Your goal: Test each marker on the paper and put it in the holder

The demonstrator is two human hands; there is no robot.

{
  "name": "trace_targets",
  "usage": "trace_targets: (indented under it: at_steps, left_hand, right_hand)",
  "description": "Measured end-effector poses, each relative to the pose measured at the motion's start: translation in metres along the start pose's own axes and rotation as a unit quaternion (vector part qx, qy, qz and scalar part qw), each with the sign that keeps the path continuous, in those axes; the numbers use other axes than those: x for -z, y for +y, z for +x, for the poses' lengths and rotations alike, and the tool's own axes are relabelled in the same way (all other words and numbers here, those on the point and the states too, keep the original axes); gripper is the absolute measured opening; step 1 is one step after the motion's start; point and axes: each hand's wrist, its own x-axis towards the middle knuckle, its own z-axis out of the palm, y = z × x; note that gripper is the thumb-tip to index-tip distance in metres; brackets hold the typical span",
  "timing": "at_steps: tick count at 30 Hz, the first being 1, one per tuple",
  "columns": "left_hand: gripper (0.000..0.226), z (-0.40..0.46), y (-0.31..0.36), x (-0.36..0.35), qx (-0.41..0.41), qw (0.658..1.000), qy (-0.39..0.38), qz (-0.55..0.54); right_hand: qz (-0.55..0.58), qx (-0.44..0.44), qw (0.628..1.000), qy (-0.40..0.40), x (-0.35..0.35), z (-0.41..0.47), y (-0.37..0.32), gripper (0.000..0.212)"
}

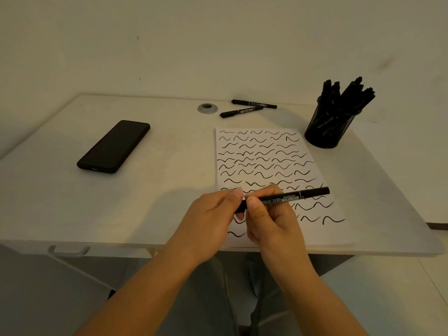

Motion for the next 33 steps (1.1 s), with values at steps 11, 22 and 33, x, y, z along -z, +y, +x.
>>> trace_targets:
  at_steps: [11,22,33]
  left_hand:
    - [0.022,0.038,0.005,-0.005,-0.046,0.995,0.054,0.063]
    - [0.018,0.108,0.051,-0.022,-0.134,0.965,0.023,0.224]
    - [0.052,0.17,0.089,-0.027,-0.307,0.902,0.072,0.295]
  right_hand:
    - [-0.234,0.036,0.958,0.162,0.034,0.031,-0.007,0.027]
    - [-0.572,0.297,0.763,0.047,0.084,0.093,-0.039,0.012]
    - [-0.603,0.259,0.753,0.042,0.123,0.154,-0.079,0.025]
